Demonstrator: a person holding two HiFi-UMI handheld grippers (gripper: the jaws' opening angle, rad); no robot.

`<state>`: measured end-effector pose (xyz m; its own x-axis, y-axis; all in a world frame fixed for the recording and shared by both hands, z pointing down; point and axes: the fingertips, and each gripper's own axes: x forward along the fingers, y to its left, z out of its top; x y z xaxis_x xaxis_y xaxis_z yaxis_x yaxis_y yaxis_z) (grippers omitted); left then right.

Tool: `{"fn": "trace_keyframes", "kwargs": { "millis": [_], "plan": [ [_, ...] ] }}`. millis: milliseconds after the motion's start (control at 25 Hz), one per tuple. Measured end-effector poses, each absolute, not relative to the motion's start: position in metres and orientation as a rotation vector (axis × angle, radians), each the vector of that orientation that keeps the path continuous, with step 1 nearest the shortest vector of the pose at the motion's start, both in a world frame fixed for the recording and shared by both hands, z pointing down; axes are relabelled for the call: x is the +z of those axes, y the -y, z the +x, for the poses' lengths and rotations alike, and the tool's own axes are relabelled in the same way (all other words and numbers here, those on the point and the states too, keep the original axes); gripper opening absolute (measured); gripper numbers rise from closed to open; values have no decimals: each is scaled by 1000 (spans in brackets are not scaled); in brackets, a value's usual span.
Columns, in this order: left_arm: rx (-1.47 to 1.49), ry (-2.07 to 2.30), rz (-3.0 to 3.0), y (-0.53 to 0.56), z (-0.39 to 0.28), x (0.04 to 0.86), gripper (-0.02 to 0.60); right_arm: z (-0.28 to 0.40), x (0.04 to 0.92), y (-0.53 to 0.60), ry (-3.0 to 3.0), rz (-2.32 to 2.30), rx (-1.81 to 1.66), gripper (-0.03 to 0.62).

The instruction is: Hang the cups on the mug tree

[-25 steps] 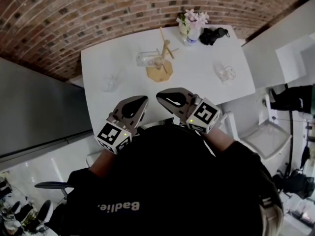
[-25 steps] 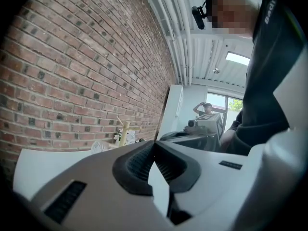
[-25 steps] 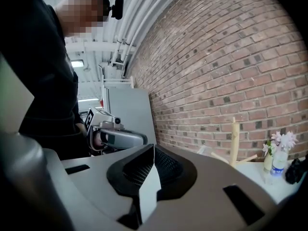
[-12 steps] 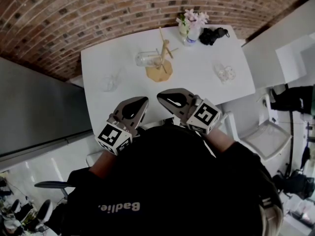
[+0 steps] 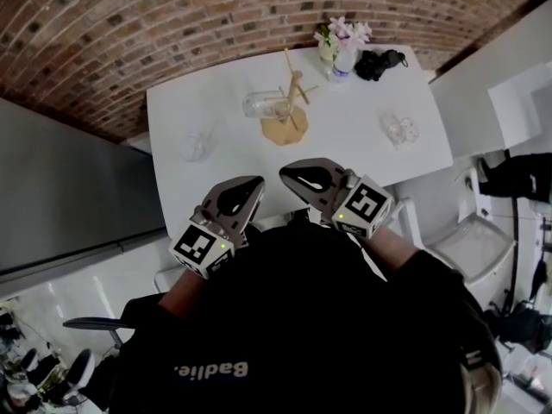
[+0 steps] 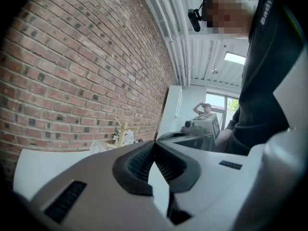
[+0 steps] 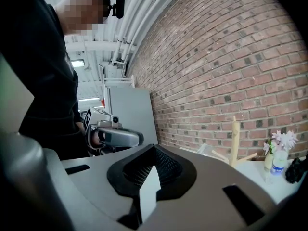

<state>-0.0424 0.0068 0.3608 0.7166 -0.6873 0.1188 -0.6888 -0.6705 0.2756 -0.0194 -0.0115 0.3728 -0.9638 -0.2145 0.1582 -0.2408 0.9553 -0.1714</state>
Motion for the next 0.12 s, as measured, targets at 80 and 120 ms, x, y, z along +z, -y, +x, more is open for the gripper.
{"fn": "trace_keyframes", "kwargs": {
  "millis": [80, 120],
  "plan": [
    [9, 1085, 2619, -7, -44, 361, 3, -20, 374, 11, 2967, 343, 285, 31],
    [11, 1087, 2616, -8, -45, 362, 3, -20, 374, 11, 2966, 341, 285, 31]
  ]
}}
